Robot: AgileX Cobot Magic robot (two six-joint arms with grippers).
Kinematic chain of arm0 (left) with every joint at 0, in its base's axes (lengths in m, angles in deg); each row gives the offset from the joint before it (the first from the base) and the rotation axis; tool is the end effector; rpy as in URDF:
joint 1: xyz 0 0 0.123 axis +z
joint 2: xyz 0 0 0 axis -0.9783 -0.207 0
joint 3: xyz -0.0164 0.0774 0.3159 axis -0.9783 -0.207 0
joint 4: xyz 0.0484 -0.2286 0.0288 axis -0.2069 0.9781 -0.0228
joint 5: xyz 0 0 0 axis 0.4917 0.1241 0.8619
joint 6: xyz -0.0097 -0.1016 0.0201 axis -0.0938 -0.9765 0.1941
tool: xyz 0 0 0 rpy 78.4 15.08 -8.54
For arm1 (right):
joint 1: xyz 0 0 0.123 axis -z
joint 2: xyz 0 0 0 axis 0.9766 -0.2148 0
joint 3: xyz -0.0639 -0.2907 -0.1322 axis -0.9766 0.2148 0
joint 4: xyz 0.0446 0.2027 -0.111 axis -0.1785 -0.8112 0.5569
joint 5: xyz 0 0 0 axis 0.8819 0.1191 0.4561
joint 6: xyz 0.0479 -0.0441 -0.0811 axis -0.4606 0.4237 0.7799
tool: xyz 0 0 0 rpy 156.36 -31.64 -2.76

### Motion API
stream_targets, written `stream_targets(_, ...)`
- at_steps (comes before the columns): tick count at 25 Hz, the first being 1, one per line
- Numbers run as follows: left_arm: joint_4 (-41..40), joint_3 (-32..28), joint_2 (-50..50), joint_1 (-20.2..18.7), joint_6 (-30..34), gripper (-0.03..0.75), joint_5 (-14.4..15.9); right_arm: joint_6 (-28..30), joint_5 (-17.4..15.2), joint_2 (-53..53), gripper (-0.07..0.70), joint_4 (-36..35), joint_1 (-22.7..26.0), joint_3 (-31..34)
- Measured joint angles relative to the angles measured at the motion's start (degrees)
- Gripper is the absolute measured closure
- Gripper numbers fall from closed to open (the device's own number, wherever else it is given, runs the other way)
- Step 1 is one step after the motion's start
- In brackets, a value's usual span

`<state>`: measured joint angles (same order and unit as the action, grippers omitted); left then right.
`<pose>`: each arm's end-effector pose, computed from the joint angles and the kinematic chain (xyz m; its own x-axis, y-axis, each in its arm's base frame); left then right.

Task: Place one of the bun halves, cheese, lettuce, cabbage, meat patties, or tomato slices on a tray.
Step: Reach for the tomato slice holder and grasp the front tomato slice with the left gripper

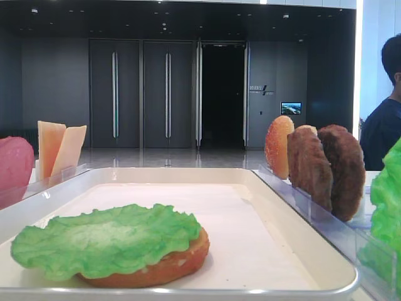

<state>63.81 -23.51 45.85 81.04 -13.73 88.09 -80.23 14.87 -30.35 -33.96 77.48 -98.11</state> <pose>-0.0022 -0.0073 0.3290 -0.6989 -0.0742 -0.7114 -0.0293 0.9967 -0.0751 -0.0535 0.0009 0.2554 -0.5190 0.0105 -0.8547 -0.0048 0.9999 0.0151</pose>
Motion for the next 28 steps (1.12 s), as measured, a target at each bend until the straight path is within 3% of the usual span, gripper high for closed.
stream_targets(11,-0.3,17.95,-33.99,0.0,-1.45,0.228,1.42,0.0,0.0,0.0,0.21,0.03,0.0,0.0)
stream_targets(23,-1.07,32.28,-57.05,0.0,-0.64,0.228,2.25,0.0,0.0,0.0,0.21,0.03,0.0,0.0)
stream_targets(28,-4.25,35.36,-62.59,0.0,-0.95,0.22,2.29,0.0,0.0,0.0,0.21,0.03,0.0,0.0)
